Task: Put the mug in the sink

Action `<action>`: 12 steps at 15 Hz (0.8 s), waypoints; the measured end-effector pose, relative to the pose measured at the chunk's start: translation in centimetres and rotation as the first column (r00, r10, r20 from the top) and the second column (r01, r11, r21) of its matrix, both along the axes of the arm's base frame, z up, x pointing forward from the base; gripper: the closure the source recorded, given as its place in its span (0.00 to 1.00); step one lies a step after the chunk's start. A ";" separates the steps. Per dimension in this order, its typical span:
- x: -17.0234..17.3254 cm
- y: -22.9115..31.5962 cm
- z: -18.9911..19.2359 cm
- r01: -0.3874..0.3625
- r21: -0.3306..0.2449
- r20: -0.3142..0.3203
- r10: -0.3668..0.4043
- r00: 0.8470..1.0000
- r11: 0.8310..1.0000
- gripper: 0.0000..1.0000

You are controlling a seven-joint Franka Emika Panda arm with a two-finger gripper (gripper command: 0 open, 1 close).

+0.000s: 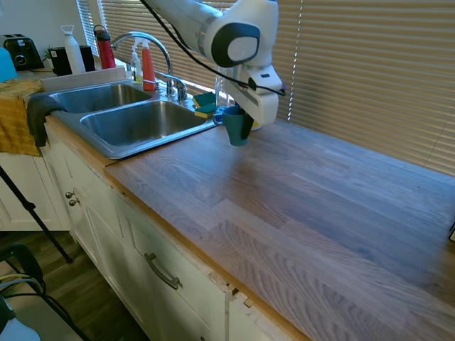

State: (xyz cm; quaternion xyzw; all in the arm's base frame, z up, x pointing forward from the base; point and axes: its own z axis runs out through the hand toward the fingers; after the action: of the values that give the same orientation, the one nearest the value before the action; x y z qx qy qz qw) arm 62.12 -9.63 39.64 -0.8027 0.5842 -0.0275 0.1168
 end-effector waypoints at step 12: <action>0.6 30.2 4.6 -0.373 0.025 0.082 0.370 0.926 0.928 1.00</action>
State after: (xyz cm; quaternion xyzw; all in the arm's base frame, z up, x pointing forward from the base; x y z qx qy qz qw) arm 62.77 20.53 44.19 -0.8945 0.4174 -0.0236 0.1582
